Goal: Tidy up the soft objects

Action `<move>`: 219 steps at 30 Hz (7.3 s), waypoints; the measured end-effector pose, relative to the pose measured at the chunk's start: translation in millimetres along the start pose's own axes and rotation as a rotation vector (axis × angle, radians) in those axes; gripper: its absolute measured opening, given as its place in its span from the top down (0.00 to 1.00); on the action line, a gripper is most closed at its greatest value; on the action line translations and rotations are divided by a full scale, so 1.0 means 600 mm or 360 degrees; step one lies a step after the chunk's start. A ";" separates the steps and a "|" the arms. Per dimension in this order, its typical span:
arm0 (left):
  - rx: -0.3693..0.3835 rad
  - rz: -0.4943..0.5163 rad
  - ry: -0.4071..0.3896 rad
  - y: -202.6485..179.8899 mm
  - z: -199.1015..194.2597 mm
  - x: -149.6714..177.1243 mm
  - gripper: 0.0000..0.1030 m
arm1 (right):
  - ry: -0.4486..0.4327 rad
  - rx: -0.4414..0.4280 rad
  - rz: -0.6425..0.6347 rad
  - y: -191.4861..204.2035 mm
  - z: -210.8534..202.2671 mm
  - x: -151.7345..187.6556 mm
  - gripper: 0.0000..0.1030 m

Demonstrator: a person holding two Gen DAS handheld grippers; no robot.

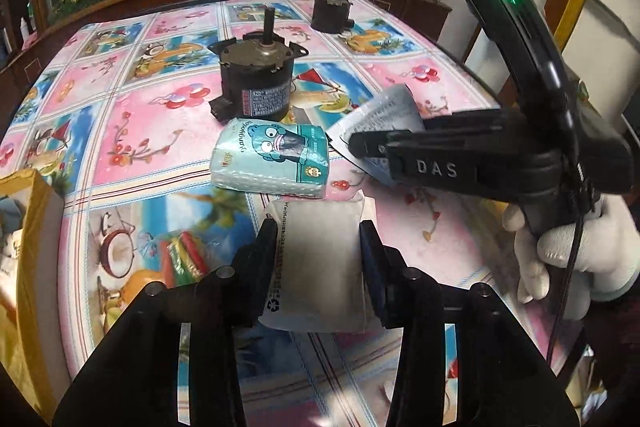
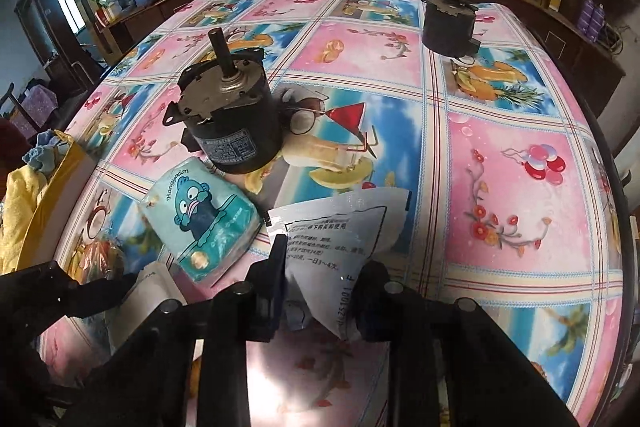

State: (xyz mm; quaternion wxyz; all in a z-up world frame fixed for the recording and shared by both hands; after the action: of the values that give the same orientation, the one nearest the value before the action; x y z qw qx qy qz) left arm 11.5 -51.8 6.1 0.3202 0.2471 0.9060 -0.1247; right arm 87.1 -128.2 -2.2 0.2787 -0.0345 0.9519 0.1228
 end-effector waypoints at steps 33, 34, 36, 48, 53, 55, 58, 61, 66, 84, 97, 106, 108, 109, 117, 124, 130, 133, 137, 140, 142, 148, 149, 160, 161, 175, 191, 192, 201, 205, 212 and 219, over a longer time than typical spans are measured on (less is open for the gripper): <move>-0.0669 -0.0680 -0.0112 0.272 -0.305 0.276 0.59 | 0.0081 -0.0526 -0.0503 0.416 -0.067 0.048 0.73; -0.0686 -0.0655 -0.0107 0.270 -0.303 0.275 0.58 | 0.0112 -0.0538 -0.0508 0.429 -0.058 0.049 0.73; -0.0729 -0.0616 -0.0107 0.265 -0.306 0.276 0.57 | 0.0173 -0.0554 -0.0512 0.449 -0.035 0.046 0.73; -0.0945 -0.0644 -0.0157 0.268 -0.342 0.272 0.52 | 0.0302 -0.0499 -0.0445 0.488 0.047 0.006 0.73; -0.0996 -0.0683 -0.0143 0.277 -0.345 0.272 0.52 | 0.0261 -0.0409 -0.0518 0.499 0.054 0.010 0.57; -0.1016 -0.0707 -0.0132 0.281 -0.347 0.275 0.52 | 0.0203 -0.0377 -0.0557 0.503 0.046 0.006 0.46; -0.1047 -0.0730 -0.0121 0.283 -0.349 0.276 0.52 | 0.0141 -0.0359 -0.0612 0.511 0.027 0.001 0.44; -0.1079 -0.0749 -0.0111 0.286 -0.351 0.277 0.52 | 0.0096 -0.0372 -0.0644 0.521 0.009 0.000 0.44; -0.1119 -0.0766 -0.0102 0.286 -0.356 0.280 0.52 | 0.0039 -0.0427 -0.0641 0.532 -0.012 -0.004 0.44; -0.1128 -0.0772 -0.0114 0.277 -0.368 0.280 0.52 | 0.0009 -0.0706 -0.0539 0.537 -0.087 0.023 0.44; -0.1137 -0.0729 -0.0110 0.246 -0.372 0.270 0.52 | 0.0028 -0.0695 -0.0406 0.468 -0.093 0.051 0.44; -0.1183 -0.0695 -0.0198 0.223 -0.381 0.254 0.52 | 0.0019 -0.0675 -0.0385 0.422 -0.103 0.100 0.44; -0.1185 -0.0680 -0.0195 0.217 -0.379 0.250 0.52 | 0.0016 -0.0675 -0.0389 0.417 -0.105 0.110 0.44; -0.1187 -0.0673 -0.0194 0.215 -0.378 0.248 0.52 | 0.0014 -0.0672 -0.0395 0.415 -0.107 0.116 0.44; -0.1407 -0.0654 -0.0386 0.177 -0.413 0.231 0.50 | -0.0003 -0.0652 -0.0393 0.380 -0.113 0.154 0.44; -0.1638 -0.0550 -0.0918 0.105 -0.497 0.227 0.13 | -0.0022 -0.0661 -0.0352 0.350 -0.115 0.186 0.44; -0.1542 -0.0396 -0.1033 0.067 -0.503 0.205 0.00 | -0.0015 -0.0686 -0.0291 0.326 -0.114 0.200 0.43; -0.1601 -0.0346 -0.0979 0.055 -0.484 0.184 0.00 | -0.0017 -0.0687 -0.0263 0.312 -0.114 0.206 0.43; -0.1463 -0.0341 -0.0888 0.047 -0.450 0.163 0.00 | -0.0016 -0.0677 -0.0231 0.292 -0.112 0.212 0.43; -0.1329 -0.0422 -0.0760 0.063 -0.422 0.154 0.00 | 0.0000 -0.0670 -0.0198 0.276 -0.109 0.218 0.43; -0.1292 -0.0478 -0.0643 0.078 -0.400 0.149 0.00 | 0.0014 -0.0641 -0.0185 0.268 -0.106 0.222 0.43; -0.1231 -0.0713 -0.0228 0.168 -0.353 0.165 0.00 | -0.0062 -0.0475 -0.0166 0.224 -0.112 0.211 0.43; -0.1230 -0.0765 -0.0154 0.197 -0.349 0.174 0.00 | -0.0068 -0.0474 -0.0136 0.210 -0.112 0.206 0.43; -0.1488 -0.0524 0.0228 0.304 -0.292 0.157 0.00 | -0.0044 -0.0540 0.0103 0.142 -0.086 0.190 0.43; -0.1543 -0.0471 0.0295 0.311 -0.270 0.154 0.00 | -0.0030 -0.0539 0.0104 0.143 -0.083 0.190 0.43; -0.1570 -0.0353 0.0234 0.326 -0.266 0.096 0.00 | 0.0002 -0.0665 0.0263 0.114 -0.078 0.191 0.42; -0.1582 -0.0373 0.0076 0.322 -0.271 0.091 0.00 | -0.0095 -0.0599 0.0143 0.142 -0.101 0.193 0.41; -0.1559 -0.0395 0.0014 0.315 -0.289 0.099 0.00 | -0.0115 -0.0592 0.0073 0.160 -0.110 0.195 0.41; -0.1295 -0.0707 -0.0239 0.263 -0.361 0.172 0.00 | -0.0011 -0.0625 -0.0422 0.337 -0.103 0.237 0.37; -0.1371 -0.0761 -0.0284 0.247 -0.379 0.195 0.00 | 0.0015 -0.0628 -0.0522 0.379 -0.097 0.254 0.37; -0.1384 -0.0840 -0.0309 0.256 -0.392 0.218 0.00 | 0.0033 -0.0583 -0.0630 0.410 -0.094 0.281 0.37; -0.1379 -0.0870 -0.0271 0.267 -0.387 0.231 0.00 | 0.0029 -0.0558 -0.0610 0.410 -0.090 0.272 0.37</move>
State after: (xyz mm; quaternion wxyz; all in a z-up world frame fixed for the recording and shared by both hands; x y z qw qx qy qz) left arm -117.4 223.9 83.7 0.4214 -0.1649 0.8767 0.1630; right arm -111.8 96.4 6.6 0.2782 -0.2630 0.8946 0.2305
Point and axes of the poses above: each gripper's, at about its wrist camera, not at the fingertips, and z roughly the way its jaws point, y to its left, x to its underside, the point moved 3 cm from there along z, roughly the way its jaws point, and after that the axes turned 9 degrees about z, right-handed, at the moved point
